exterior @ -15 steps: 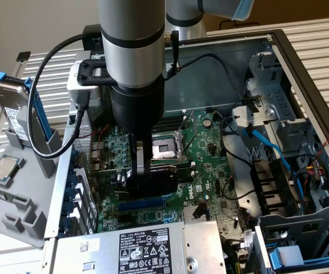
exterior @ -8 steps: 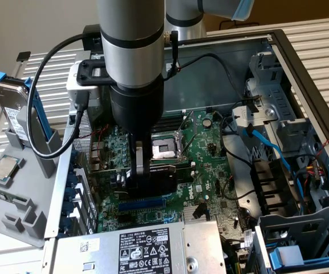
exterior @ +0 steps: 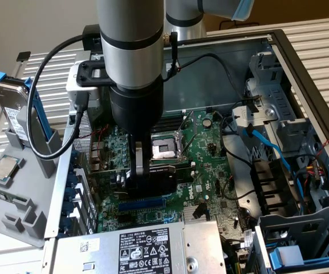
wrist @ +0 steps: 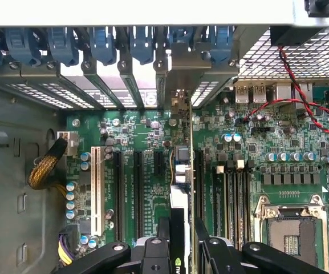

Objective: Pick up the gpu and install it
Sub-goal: 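Insert the gpu into the slot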

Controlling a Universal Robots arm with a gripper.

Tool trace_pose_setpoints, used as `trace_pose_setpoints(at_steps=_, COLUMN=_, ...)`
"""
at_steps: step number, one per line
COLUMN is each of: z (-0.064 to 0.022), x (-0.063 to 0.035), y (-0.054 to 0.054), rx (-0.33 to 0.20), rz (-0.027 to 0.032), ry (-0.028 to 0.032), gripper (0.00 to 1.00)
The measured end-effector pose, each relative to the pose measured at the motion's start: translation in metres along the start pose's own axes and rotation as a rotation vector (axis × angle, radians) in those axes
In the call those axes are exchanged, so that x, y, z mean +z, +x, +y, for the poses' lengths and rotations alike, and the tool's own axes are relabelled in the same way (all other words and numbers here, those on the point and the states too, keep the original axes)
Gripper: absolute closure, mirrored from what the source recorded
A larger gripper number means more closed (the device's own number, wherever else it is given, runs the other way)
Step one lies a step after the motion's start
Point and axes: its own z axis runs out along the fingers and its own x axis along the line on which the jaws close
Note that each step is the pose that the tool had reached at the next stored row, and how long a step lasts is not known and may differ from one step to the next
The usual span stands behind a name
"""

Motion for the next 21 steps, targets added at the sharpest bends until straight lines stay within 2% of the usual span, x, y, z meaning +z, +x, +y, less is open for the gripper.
trace_pose_setpoints(at_steps=21, z=0.0027, x=0.0037, y=-0.0004, rx=0.000, rz=0.0024, ry=0.0003, gripper=0.73)
